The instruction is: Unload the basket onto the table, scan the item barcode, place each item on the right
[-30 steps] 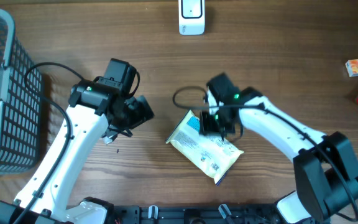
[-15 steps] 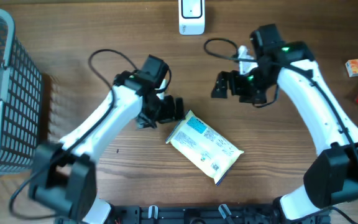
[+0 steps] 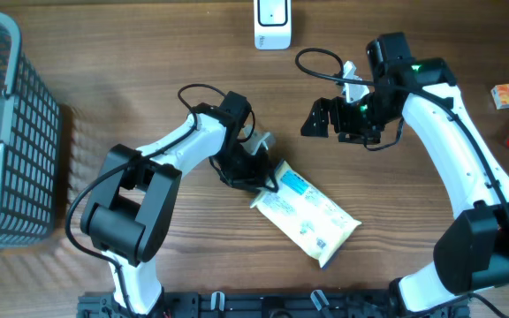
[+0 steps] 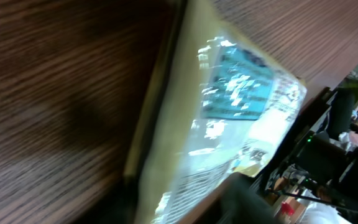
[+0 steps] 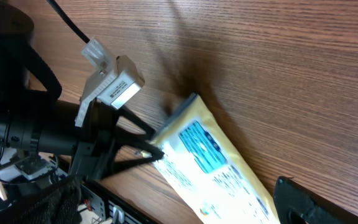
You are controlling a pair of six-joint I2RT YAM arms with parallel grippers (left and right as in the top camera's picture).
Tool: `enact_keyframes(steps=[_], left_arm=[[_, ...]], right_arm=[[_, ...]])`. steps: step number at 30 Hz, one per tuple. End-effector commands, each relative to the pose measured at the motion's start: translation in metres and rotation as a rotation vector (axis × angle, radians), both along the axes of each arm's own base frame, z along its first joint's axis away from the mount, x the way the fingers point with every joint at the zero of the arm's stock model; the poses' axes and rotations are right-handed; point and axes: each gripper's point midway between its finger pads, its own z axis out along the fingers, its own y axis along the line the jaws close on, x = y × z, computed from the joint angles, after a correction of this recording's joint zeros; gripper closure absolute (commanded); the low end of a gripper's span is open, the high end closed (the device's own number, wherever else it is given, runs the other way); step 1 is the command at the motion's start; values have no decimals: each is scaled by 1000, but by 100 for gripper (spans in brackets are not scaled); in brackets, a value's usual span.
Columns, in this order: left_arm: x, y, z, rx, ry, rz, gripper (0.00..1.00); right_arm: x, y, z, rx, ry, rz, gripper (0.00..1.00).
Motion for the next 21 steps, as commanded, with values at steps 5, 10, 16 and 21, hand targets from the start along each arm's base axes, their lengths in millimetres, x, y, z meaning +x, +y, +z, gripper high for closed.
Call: enact_keyframes(steps=[5, 10, 16, 21], left_arm=[[10, 22, -23, 213, 7, 130, 96], [9, 20, -23, 210, 8, 126, 48], [-5, -2, -12, 74, 3, 4, 0], [-14, -12, -1, -43, 7, -69, 0]], right_arm=[[4, 0, 3, -9, -27, 19, 0], [3, -7, -1, -55, -18, 13, 0], [0, -8, -2, -59, -18, 37, 0], [-3, -8, -4, -60, -22, 59, 0]])
